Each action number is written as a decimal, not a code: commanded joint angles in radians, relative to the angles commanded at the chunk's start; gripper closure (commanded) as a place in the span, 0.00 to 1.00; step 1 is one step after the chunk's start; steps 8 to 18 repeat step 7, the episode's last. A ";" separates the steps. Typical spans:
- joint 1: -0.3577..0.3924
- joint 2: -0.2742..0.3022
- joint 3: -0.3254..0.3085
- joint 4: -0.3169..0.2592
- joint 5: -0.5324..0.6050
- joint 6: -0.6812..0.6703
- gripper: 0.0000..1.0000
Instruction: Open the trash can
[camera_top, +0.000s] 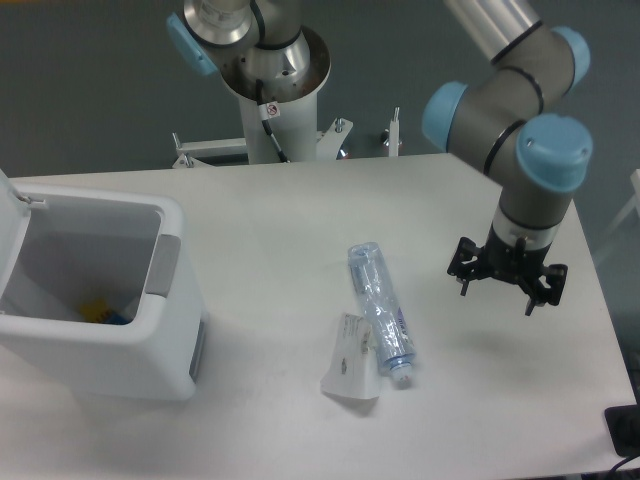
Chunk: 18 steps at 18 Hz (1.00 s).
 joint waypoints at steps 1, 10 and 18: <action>-0.003 -0.003 0.000 0.000 0.008 0.020 0.00; -0.009 -0.017 0.002 -0.002 0.023 0.083 0.00; -0.009 -0.017 0.002 -0.002 0.023 0.083 0.00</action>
